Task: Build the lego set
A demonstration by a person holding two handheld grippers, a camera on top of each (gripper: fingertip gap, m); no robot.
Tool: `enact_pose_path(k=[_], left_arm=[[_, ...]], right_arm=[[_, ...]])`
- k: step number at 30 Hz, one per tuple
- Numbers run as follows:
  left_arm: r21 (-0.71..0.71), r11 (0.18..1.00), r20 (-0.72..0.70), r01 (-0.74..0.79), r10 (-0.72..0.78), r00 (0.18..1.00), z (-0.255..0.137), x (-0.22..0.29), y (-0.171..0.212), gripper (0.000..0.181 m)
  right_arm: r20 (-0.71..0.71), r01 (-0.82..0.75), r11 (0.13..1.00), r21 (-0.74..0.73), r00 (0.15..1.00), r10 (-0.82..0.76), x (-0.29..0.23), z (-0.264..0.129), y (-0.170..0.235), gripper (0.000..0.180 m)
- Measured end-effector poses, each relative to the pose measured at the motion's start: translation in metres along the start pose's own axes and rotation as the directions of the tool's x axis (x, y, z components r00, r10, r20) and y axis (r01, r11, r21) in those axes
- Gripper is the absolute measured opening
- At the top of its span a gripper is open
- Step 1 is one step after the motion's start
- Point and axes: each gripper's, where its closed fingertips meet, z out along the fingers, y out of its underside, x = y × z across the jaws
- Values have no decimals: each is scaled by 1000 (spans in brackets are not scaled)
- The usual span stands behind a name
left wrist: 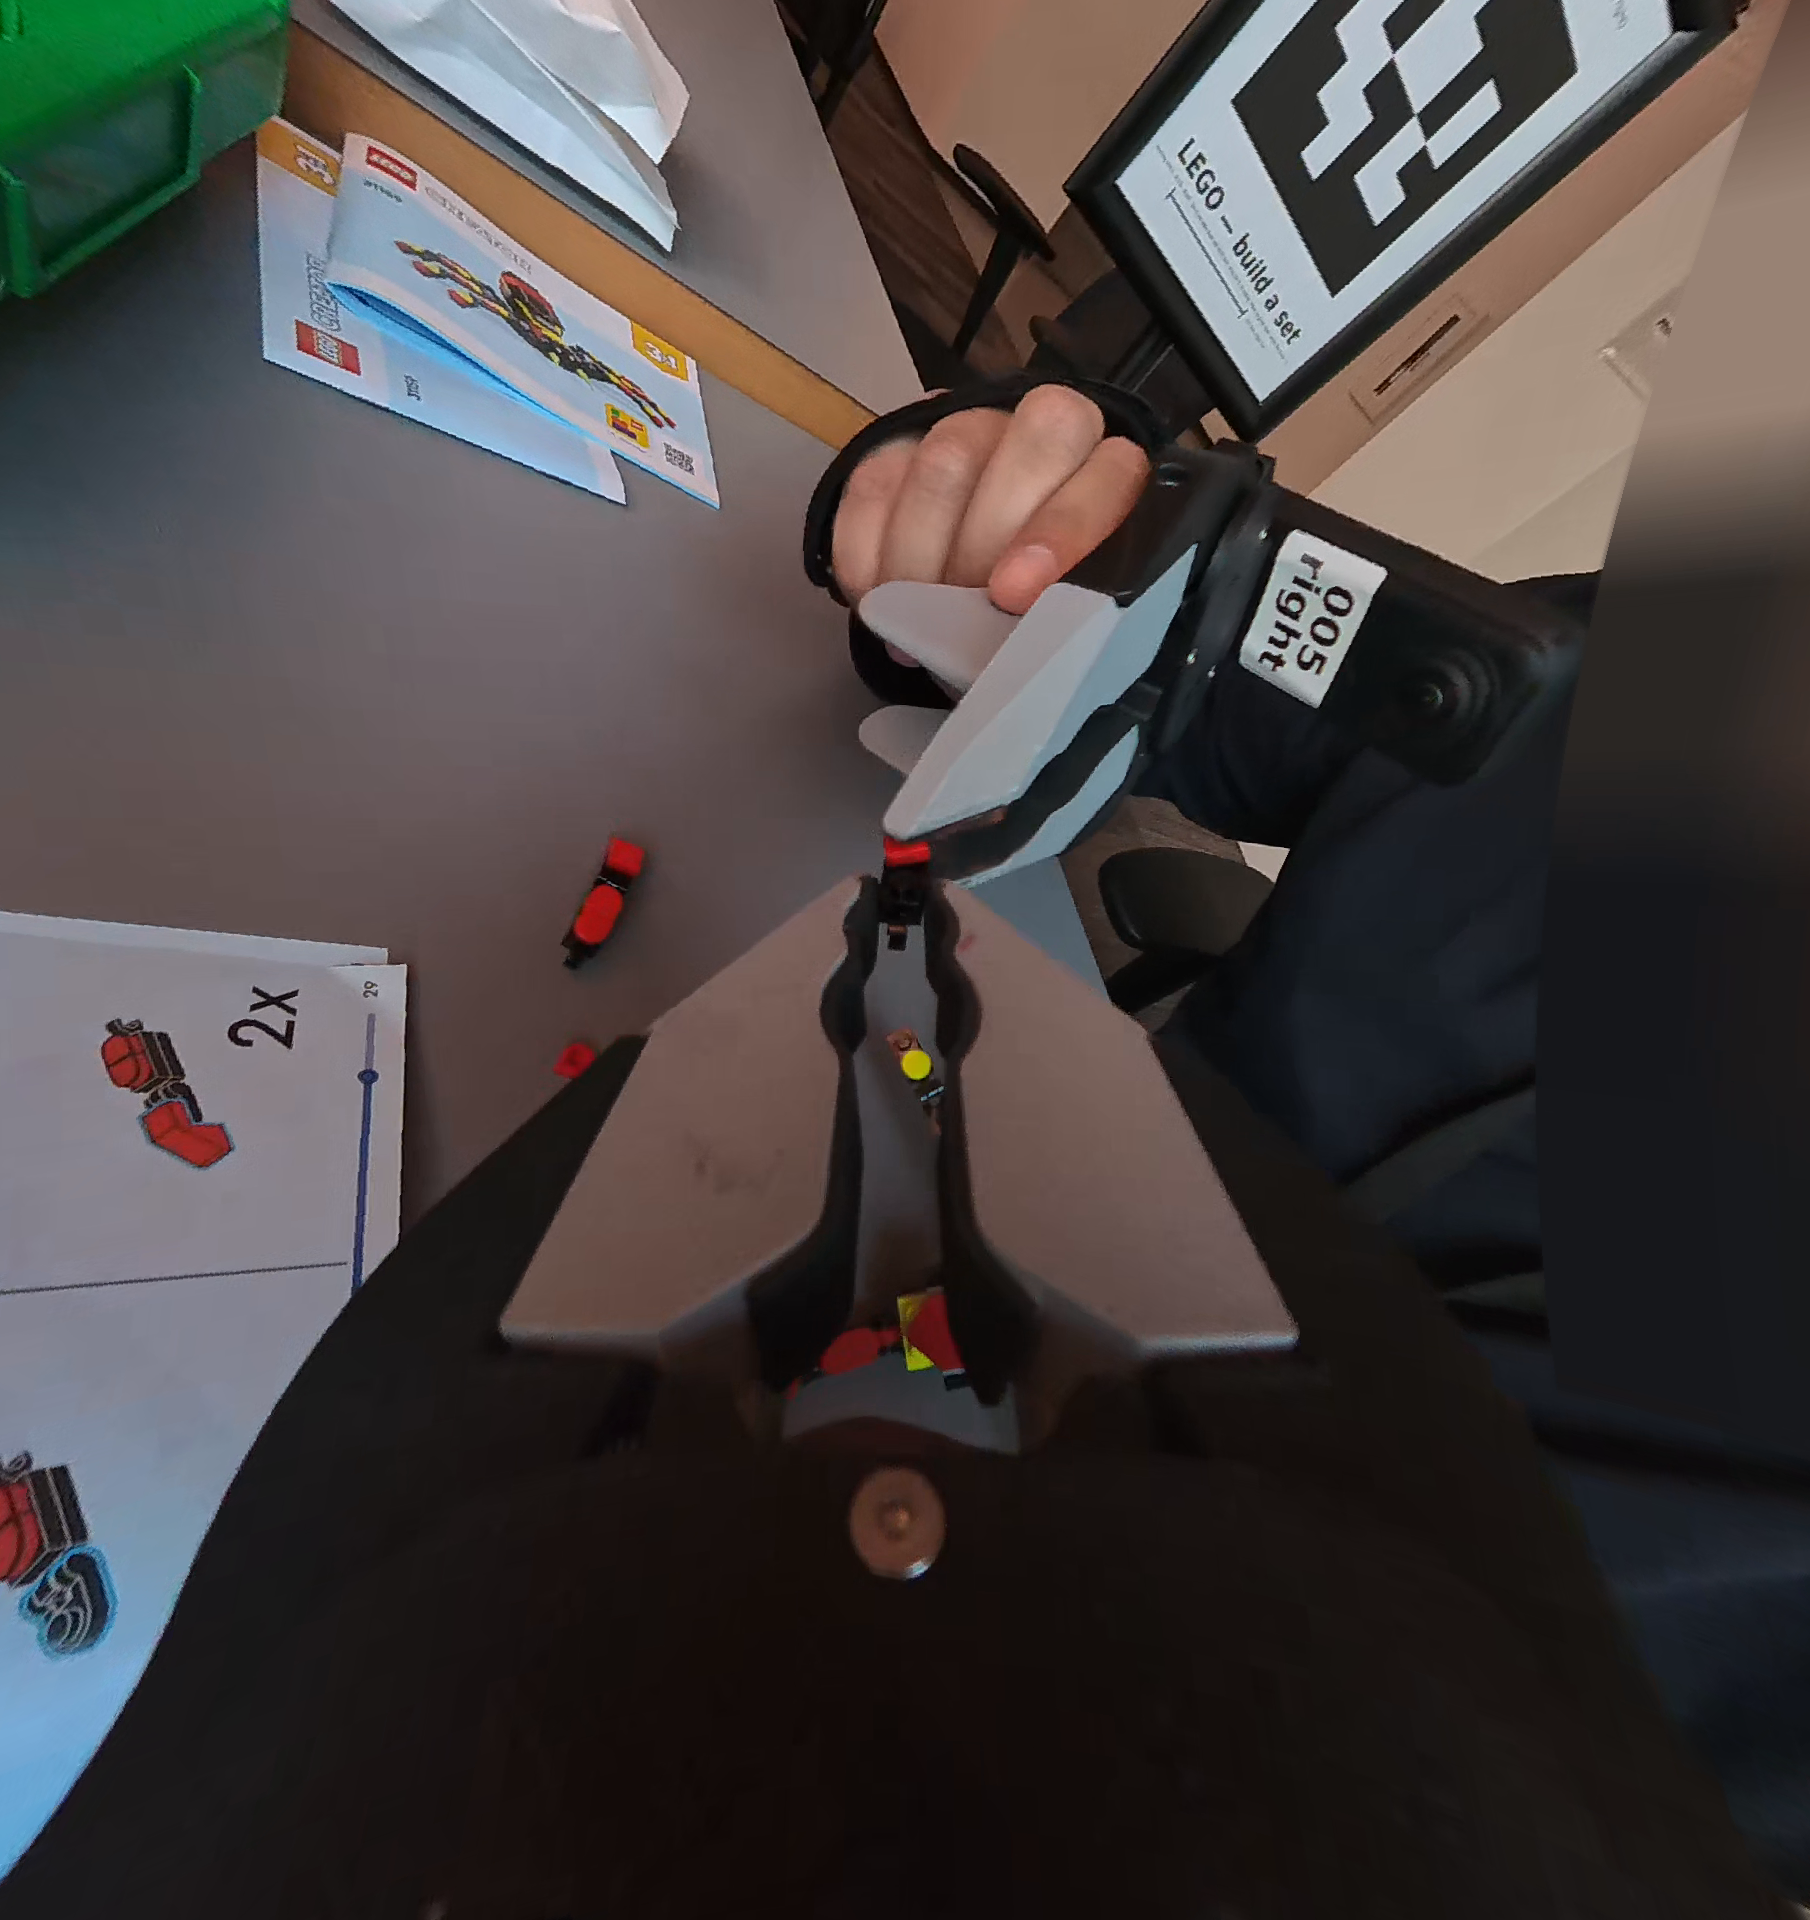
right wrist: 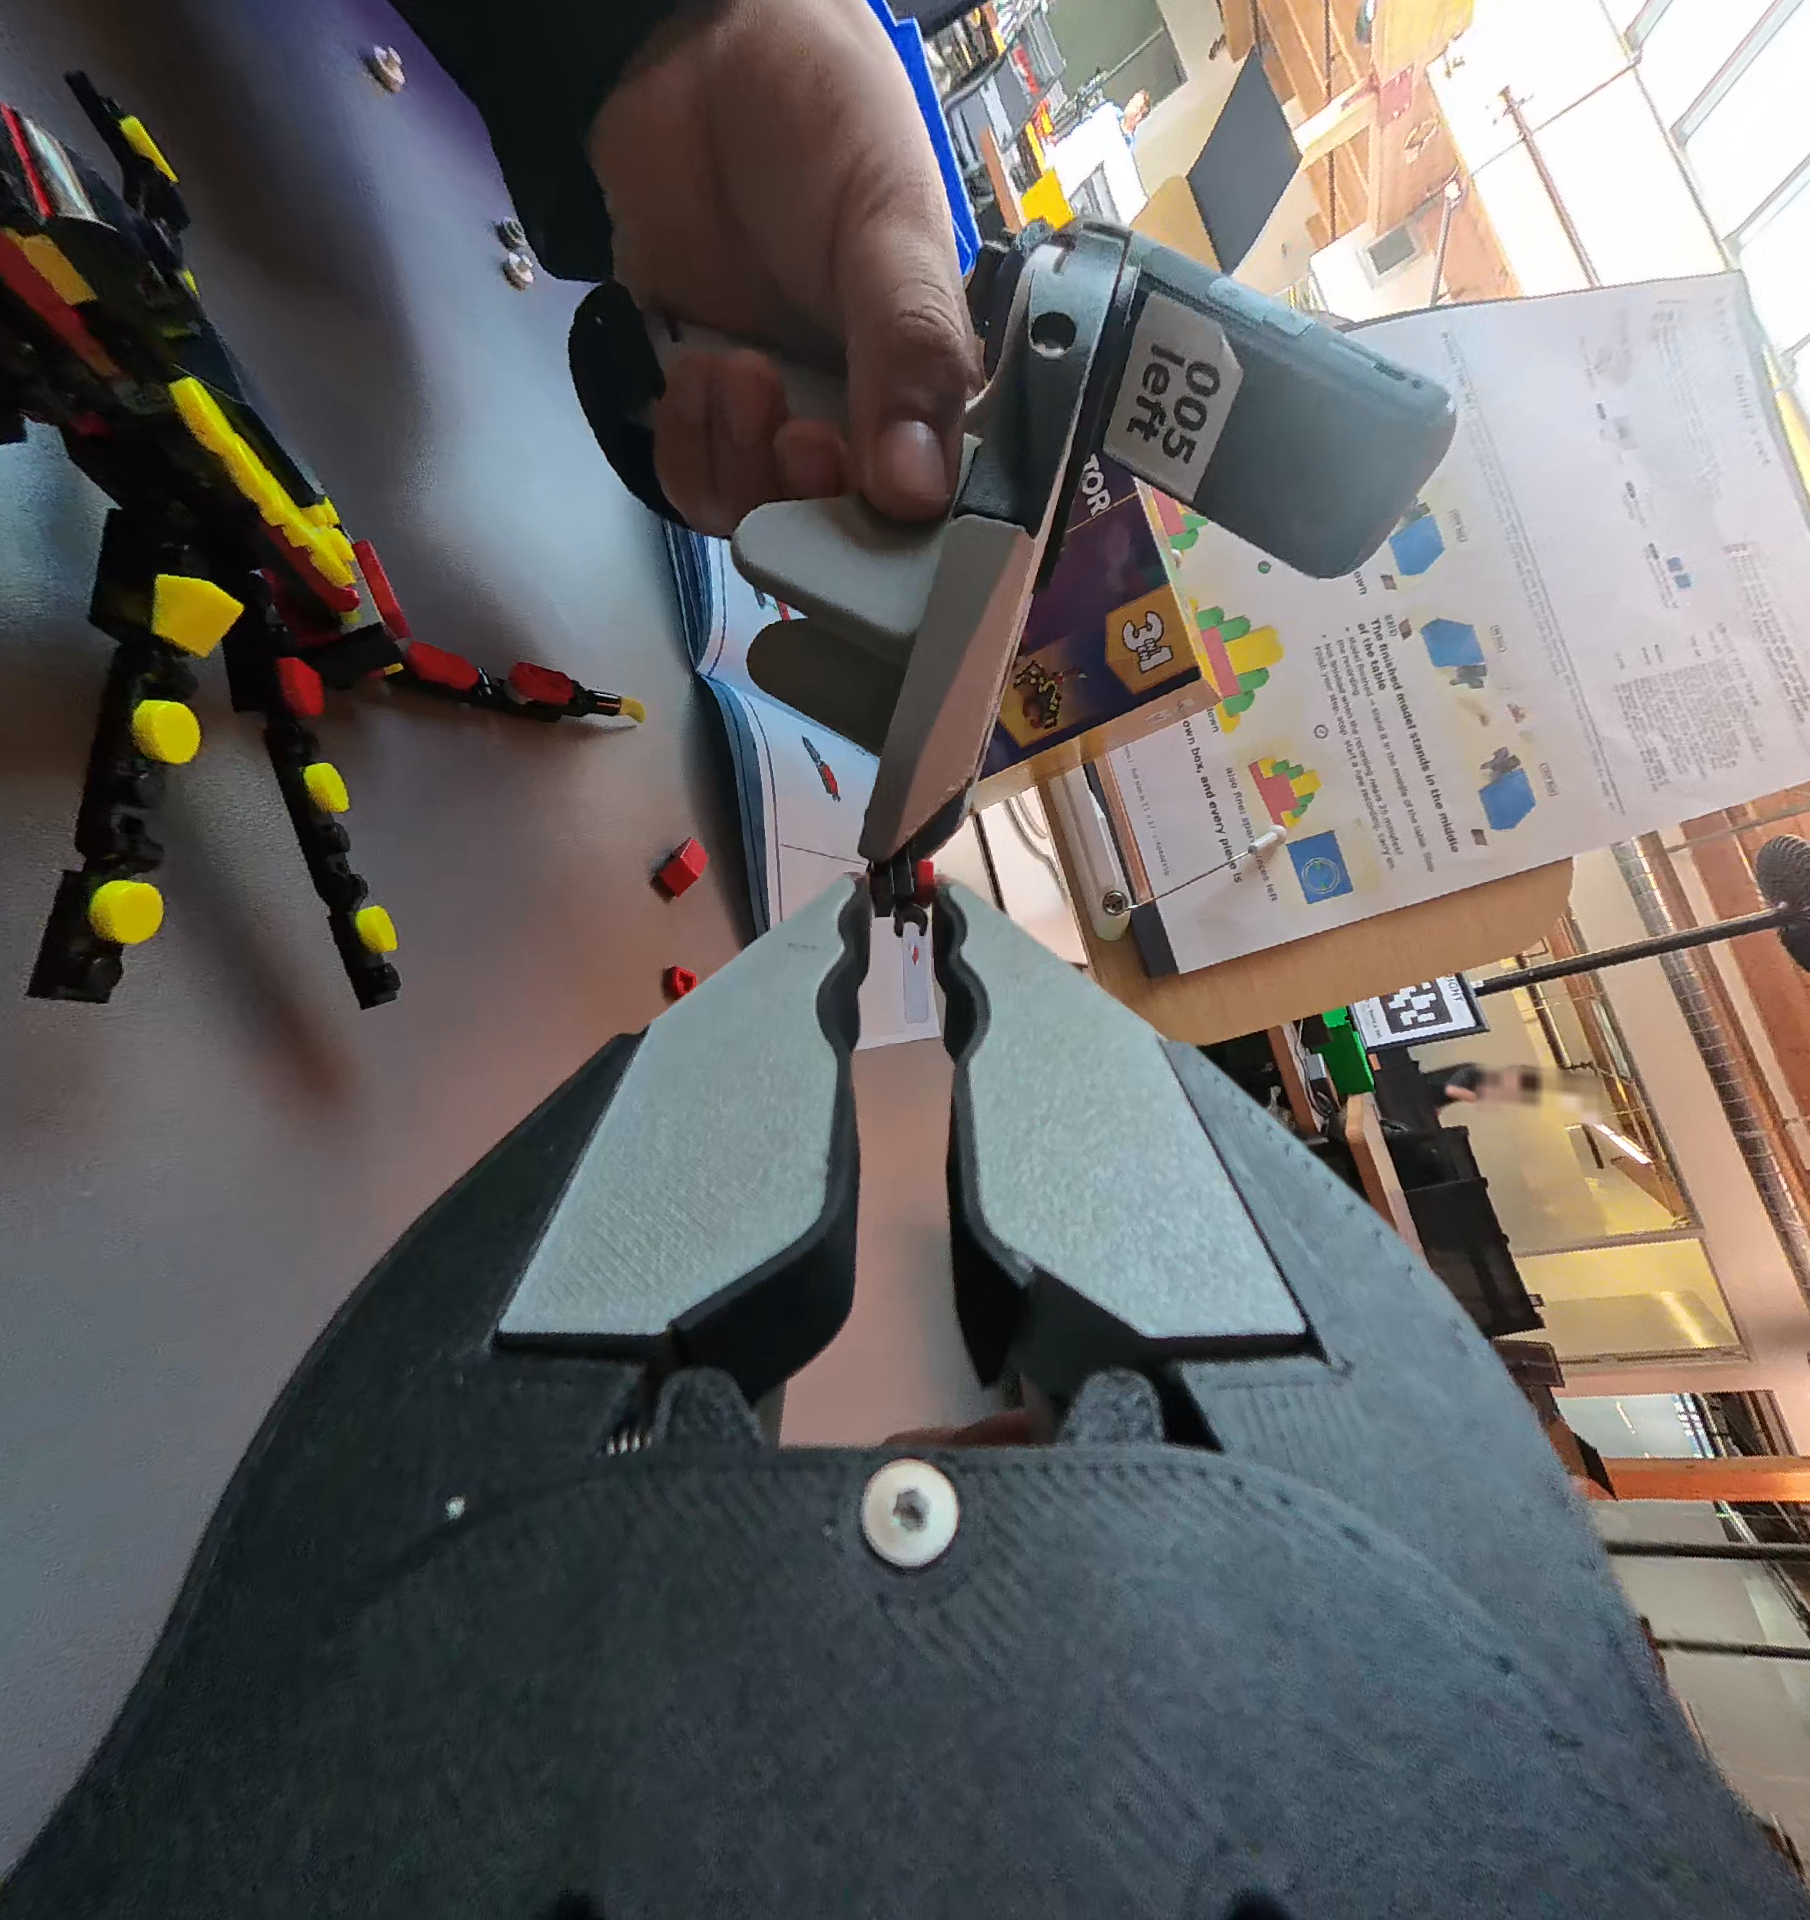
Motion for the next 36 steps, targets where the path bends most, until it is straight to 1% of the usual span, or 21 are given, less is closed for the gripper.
enact_pose_path(k=[5,11,19,22,25,26,28,29,31,32,34,35,36], left_arm=[[-21,1000,14,-5,5,1000,1,-1,3,7],[-67,997,129,-33,41,991,4,-11,8,6],[-168,983,327,-78,130,936,9,-28,19,6],[-168,983,333,-74,127,934,9,-32,21,6],[-164,983,341,-88,140,930,9,-34,20,6],[-152,982,344,-109,156,926,8,-32,16,6],[-126,978,338,-166,200,920,2,-26,5,6],[-113,969,353,-219,245,903,0,-25,-1,6],[-135,942,393,-308,337,856,-5,-27,-6,6],[-147,920,420,-364,391,819,-9,-29,-10,6],[-161,873,462,-459,478,747,-14,-29,-18,6],[-165,844,475,-511,522,709,-16,-27,-22,6],[-183,804,495,-566,573,653,-17,-25,-25,6]], right_arm=[[15,2,1000,10,1000,-2,-3,0,-1,8],[67,-19,999,-42,997,22,-8,4,8,8],[84,146,970,-194,988,-132,-22,11,24,7],[84,195,953,-230,980,-180,-24,13,27,7],[88,195,951,-242,980,-178,-23,13,29,7],[70,189,953,-238,982,-177,-21,14,29,7],[9,124,975,-184,992,-124,-11,13,23,7],[-4,63,986,-152,998,-65,-6,12,20,7],[46,-112,989,-101,992,118,-3,9,17,18],[75,-201,977,-69,976,206,0,6,13,19],[111,-363,932,7,926,360,13,-2,8,20],[139,-454,890,40,885,445,20,-6,7,21],[179,-547,835,64,829,529,25,-9,7,24]])
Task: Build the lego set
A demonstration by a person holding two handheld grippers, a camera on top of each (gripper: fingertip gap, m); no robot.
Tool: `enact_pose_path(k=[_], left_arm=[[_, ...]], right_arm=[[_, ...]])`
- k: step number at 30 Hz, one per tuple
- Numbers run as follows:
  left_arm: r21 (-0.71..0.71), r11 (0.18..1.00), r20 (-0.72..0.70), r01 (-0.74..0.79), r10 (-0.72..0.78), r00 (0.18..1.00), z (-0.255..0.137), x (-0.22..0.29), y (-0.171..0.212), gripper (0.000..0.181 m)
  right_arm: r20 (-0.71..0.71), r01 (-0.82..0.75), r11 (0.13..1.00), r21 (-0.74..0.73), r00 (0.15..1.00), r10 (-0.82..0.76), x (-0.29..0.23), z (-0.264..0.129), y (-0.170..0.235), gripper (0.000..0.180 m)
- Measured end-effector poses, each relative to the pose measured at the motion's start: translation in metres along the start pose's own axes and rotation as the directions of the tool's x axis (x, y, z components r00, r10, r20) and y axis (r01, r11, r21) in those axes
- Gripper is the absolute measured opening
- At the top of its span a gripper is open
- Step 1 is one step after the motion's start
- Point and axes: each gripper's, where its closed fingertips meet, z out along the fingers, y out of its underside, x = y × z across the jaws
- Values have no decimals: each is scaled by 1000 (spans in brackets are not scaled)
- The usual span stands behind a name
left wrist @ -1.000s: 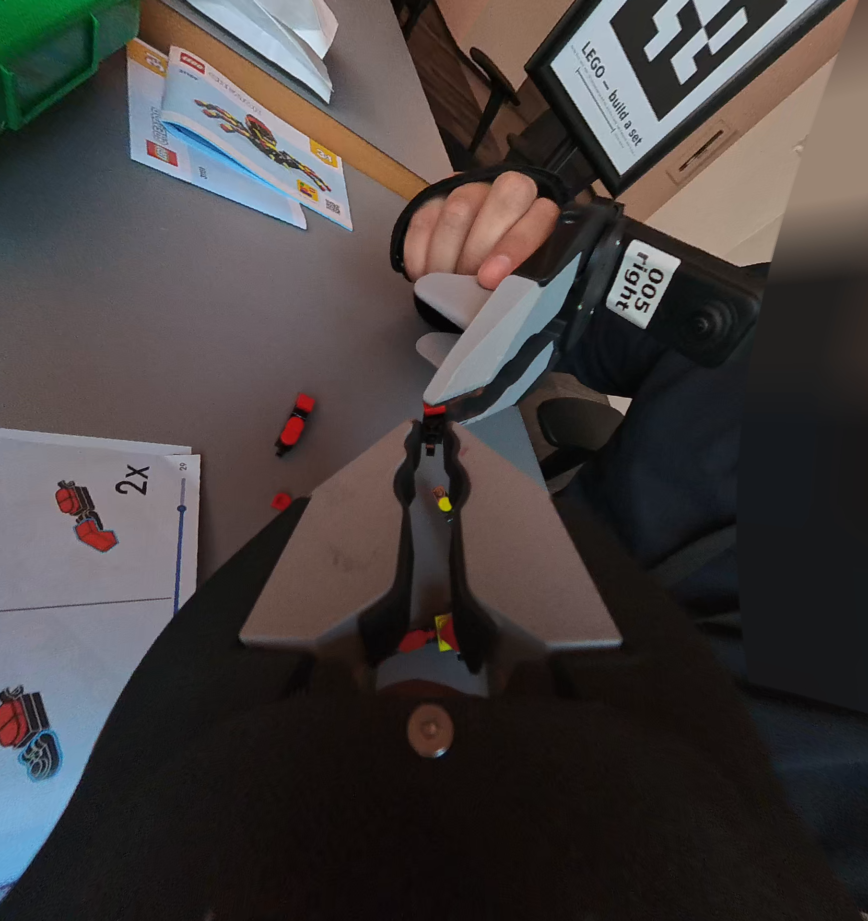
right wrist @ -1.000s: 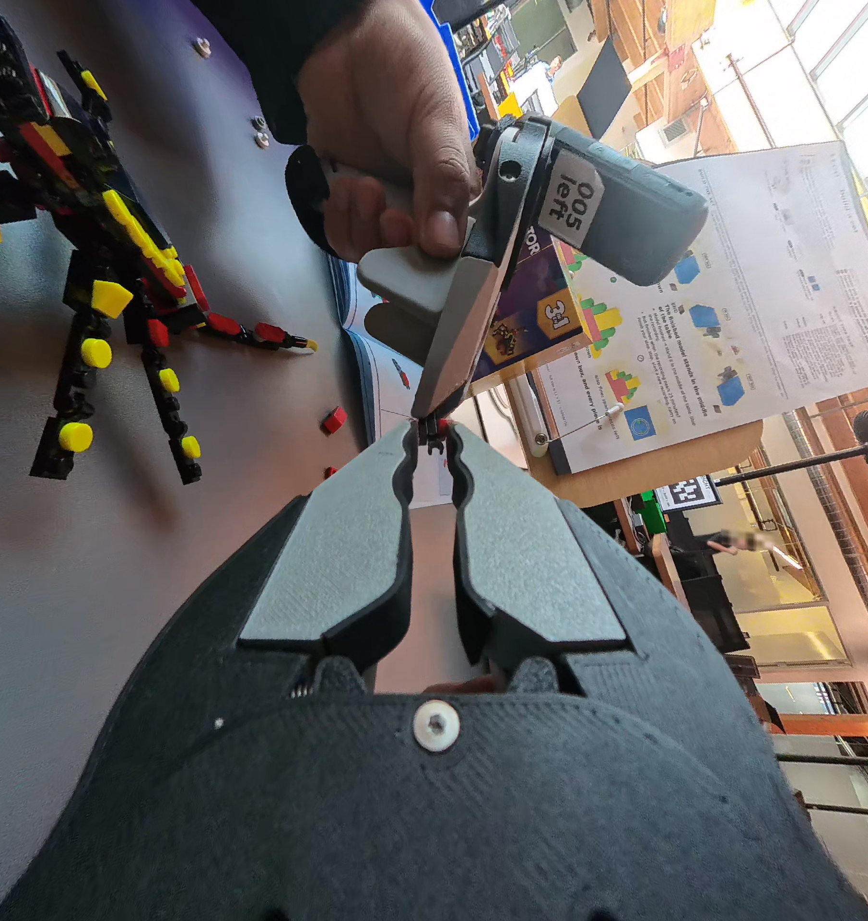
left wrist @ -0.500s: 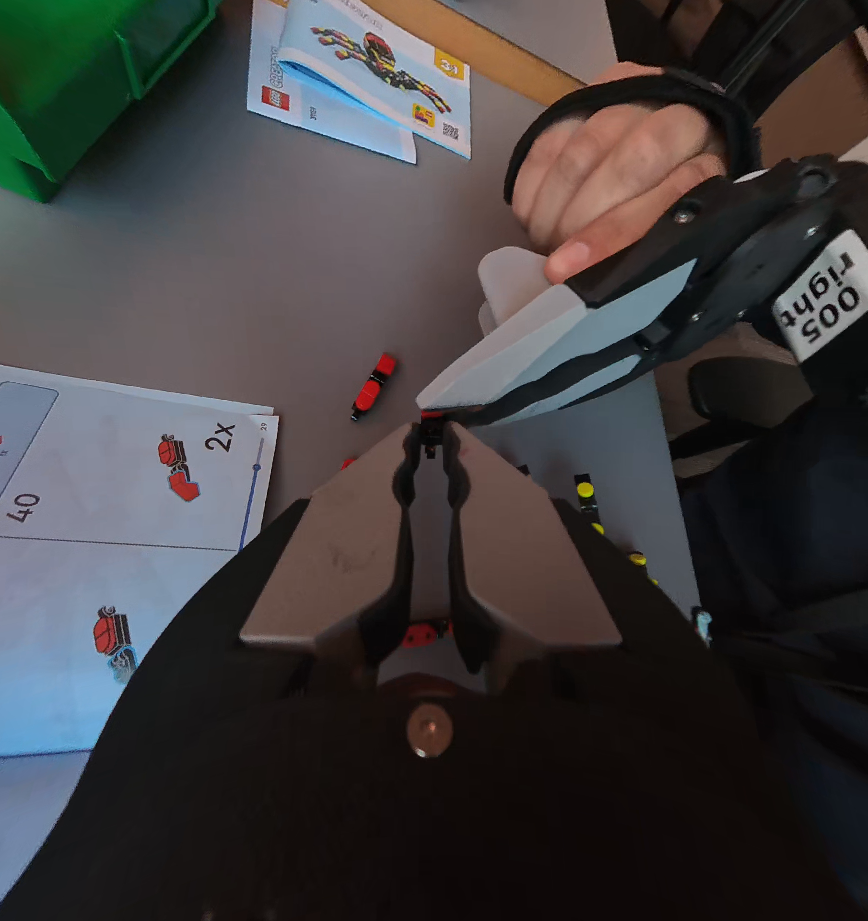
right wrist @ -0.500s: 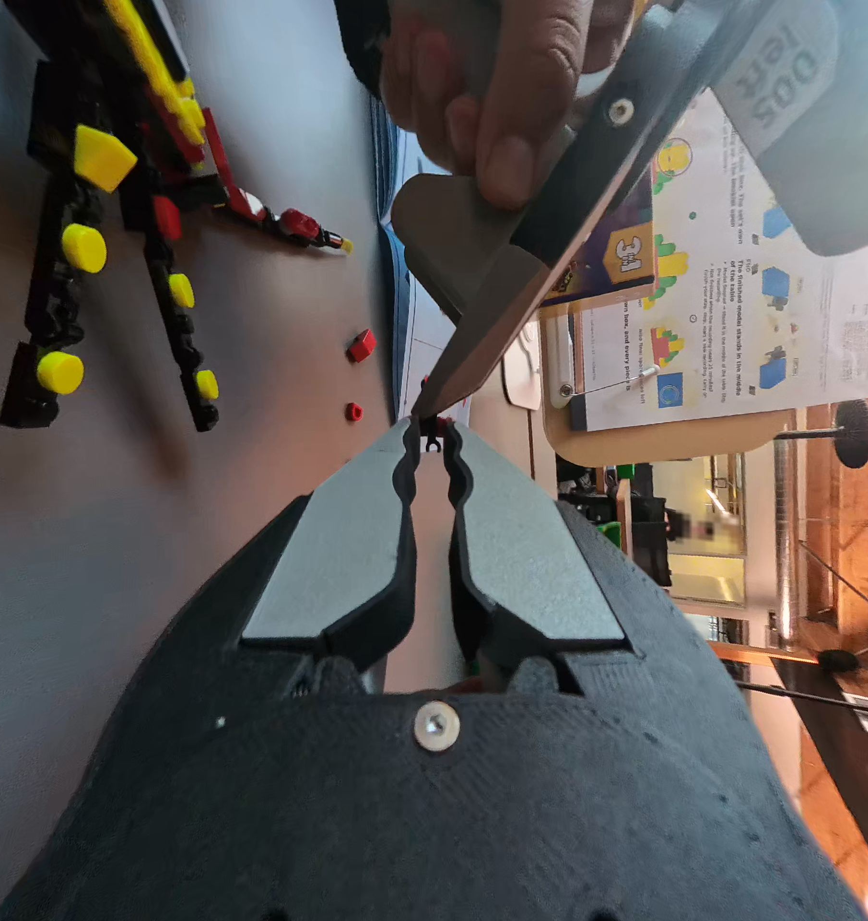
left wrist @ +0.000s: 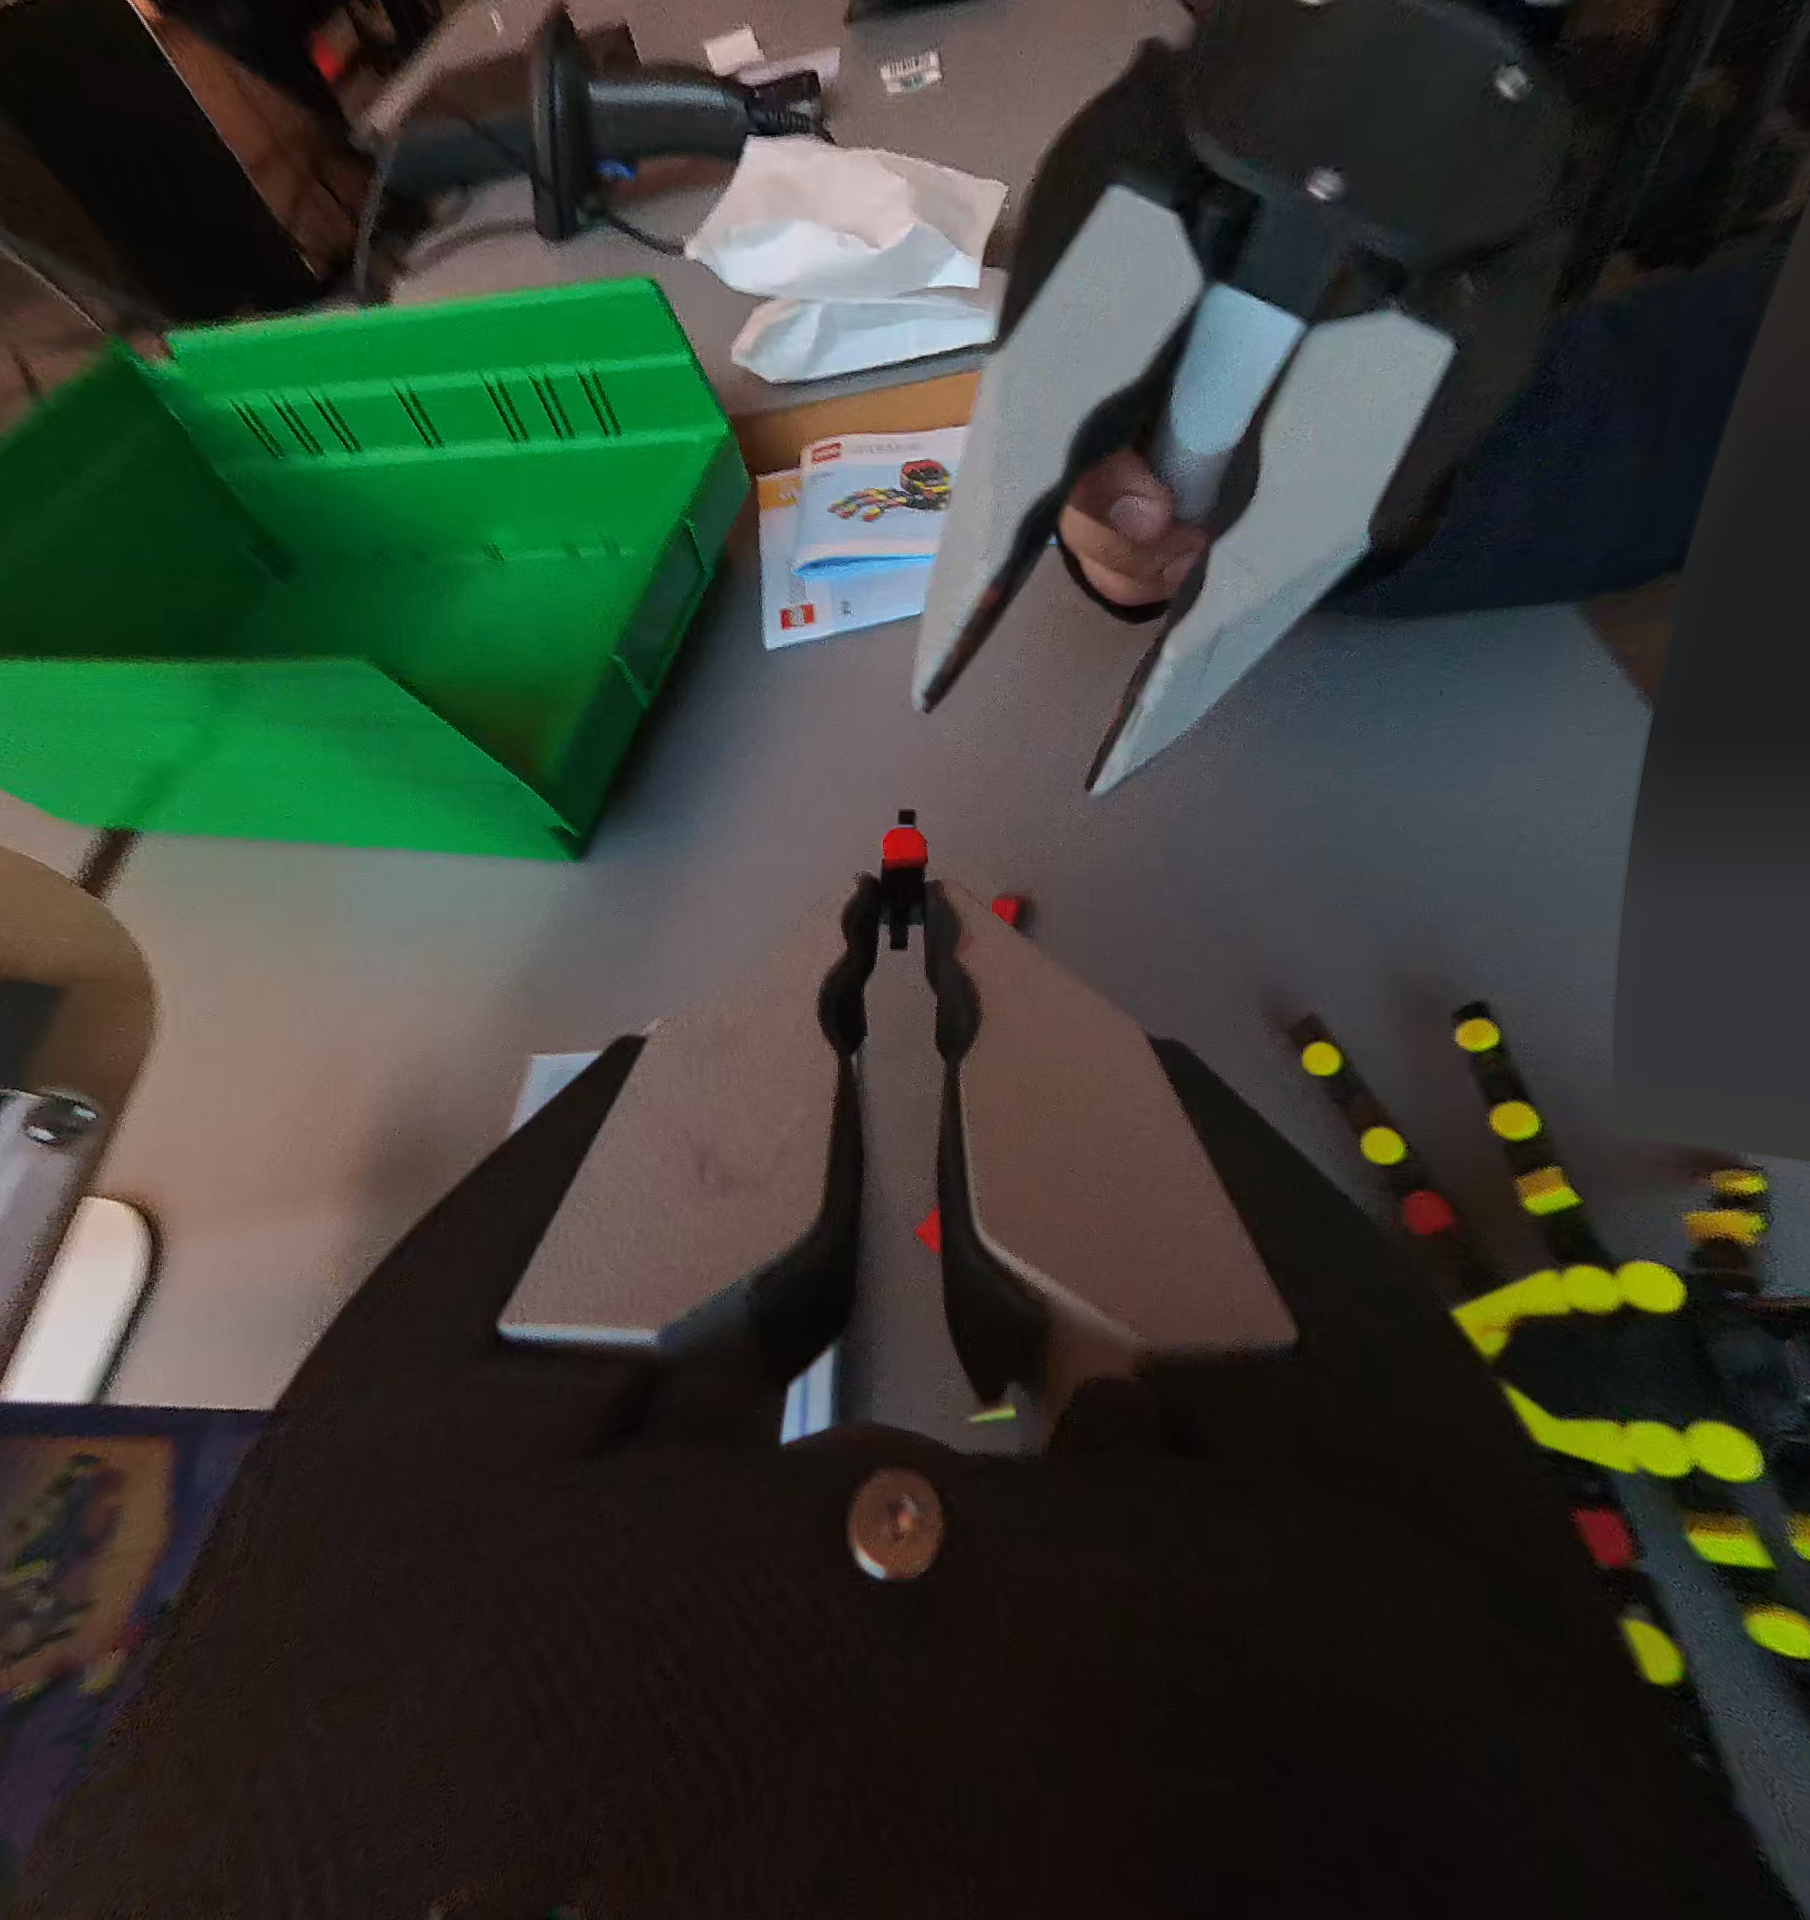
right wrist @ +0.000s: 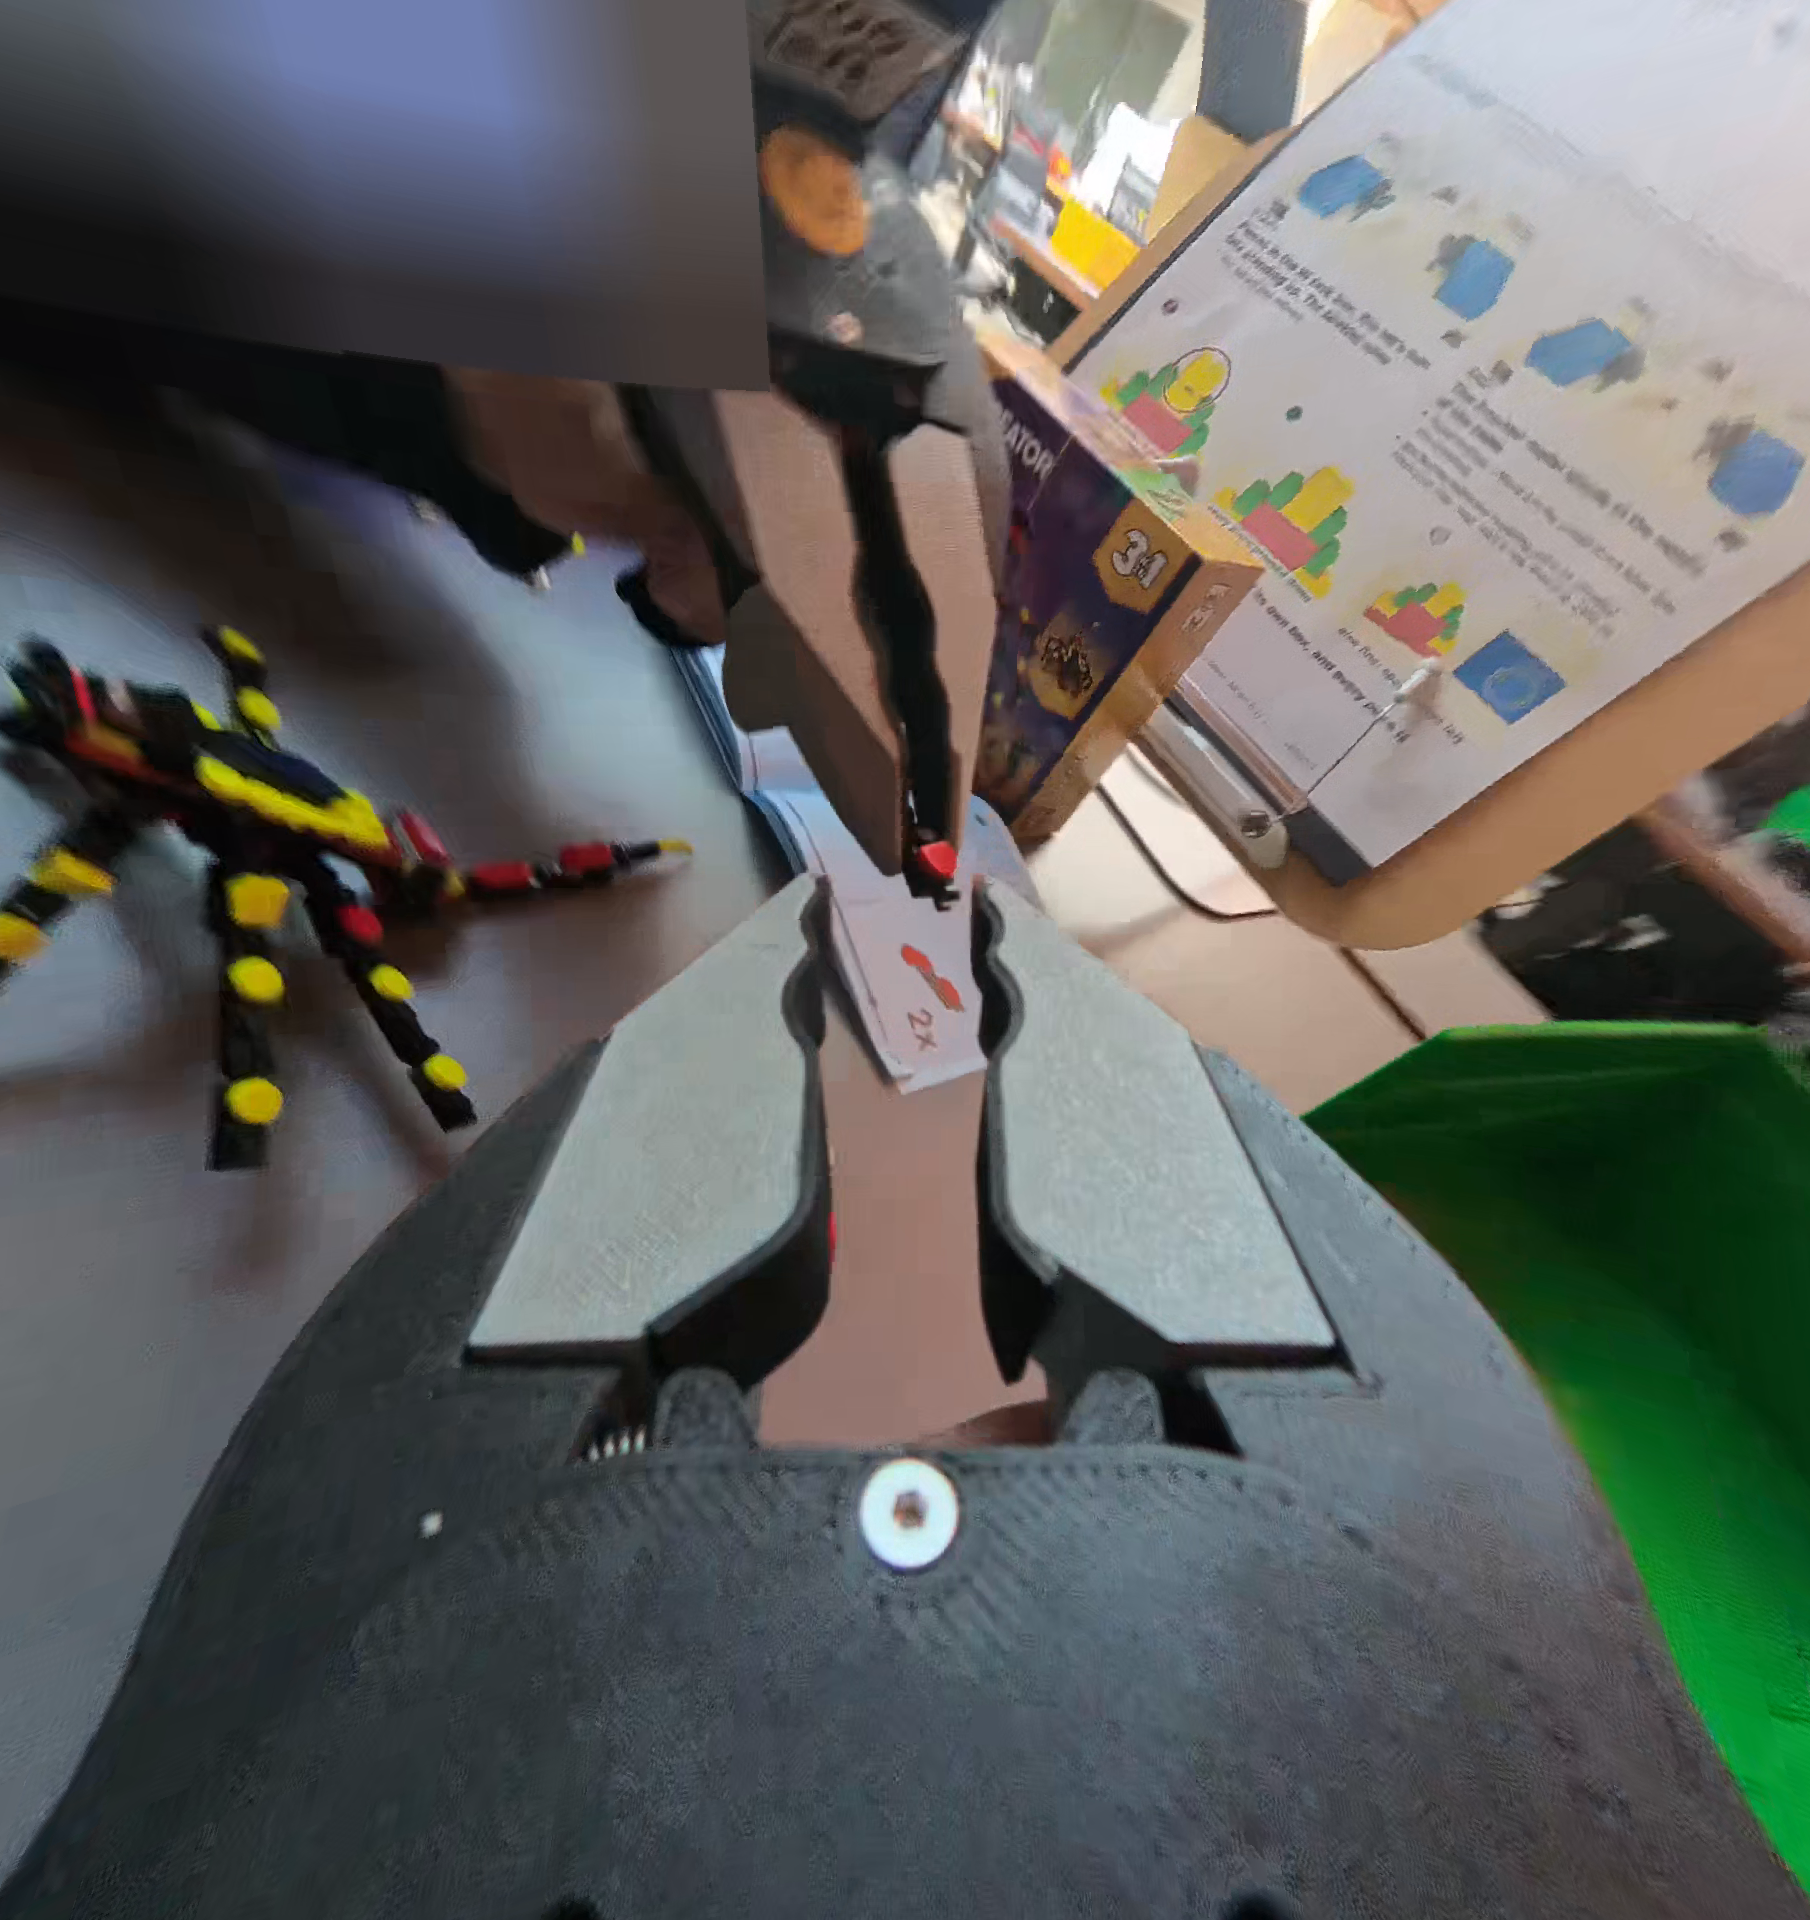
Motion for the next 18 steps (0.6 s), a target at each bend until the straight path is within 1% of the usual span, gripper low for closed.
enact_pose_path(k=[2,3,5,6,7,8,11,12,13,14,16,18], left_arm=[[-5,985,78,-173,173,982,0,1,-3,6],[-9,963,121,-269,268,956,-1,3,-6,6],[-11,910,194,-416,410,892,-3,9,-14,6],[-16,888,214,-459,451,866,-3,12,-17,6],[-17,873,225,-488,479,849,-4,15,-19,6],[-11,861,220,-508,498,839,-3,19,-21,6],[-6,844,206,-536,526,825,-3,27,-23,6],[-5,843,205,-537,527,825,-2,28,-23,6],[-7,845,199,-534,525,828,-2,28,-23,6],[-10,846,195,-533,525,829,-1,29,-22,6],[-15,847,189,-532,525,830,0,30,-21,6],[-23,845,187,-534,529,828,0,31,-20,6]], right_arm=[[91,-195,980,44,977,190,5,-4,-4,34],[145,-268,962,55,955,258,4,-6,-6,36],[224,-348,934,78,919,324,1,-8,-11,36],[239,-348,933,87,917,320,-1,-9,-13,29],[234,-324,941,93,926,296,-2,-10,-14,20],[204,-278,955,98,945,254,-2,-10,-14,18],[83,-50,994,98,996,42,-4,-9,-16,21],[60,27,996,85,998,-32,-8,-9,-15,16],[40,95,993,67,994,-97,-11,-8,-14,7],[13,149,987,55,989,-150,-12,-8,-13,7],[-18,213,976,39,977,-212,-13,-7,-13,4],[-21,225,974,35,974,-224,-14,-7,-14,3]])
